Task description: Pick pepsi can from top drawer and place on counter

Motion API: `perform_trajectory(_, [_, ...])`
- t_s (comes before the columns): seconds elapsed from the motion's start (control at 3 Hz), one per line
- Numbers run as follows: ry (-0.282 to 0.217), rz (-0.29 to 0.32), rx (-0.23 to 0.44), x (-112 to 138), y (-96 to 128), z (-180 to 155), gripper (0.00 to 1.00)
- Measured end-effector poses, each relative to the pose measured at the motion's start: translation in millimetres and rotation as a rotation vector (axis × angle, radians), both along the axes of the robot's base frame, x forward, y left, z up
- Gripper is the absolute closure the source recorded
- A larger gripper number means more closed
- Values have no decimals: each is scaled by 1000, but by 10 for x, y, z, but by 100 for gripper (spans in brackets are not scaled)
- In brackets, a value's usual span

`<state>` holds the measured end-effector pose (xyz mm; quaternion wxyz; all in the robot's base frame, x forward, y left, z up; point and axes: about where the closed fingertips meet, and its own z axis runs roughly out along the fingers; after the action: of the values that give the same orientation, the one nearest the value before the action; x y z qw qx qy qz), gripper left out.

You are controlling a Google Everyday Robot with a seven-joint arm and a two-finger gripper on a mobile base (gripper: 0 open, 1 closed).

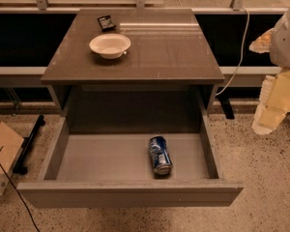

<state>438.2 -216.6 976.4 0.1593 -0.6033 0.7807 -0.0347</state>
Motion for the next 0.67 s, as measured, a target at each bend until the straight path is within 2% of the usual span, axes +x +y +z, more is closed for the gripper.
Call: perform_trajectory(0.67, [-11, -16, 10, 25, 23, -1, 0])
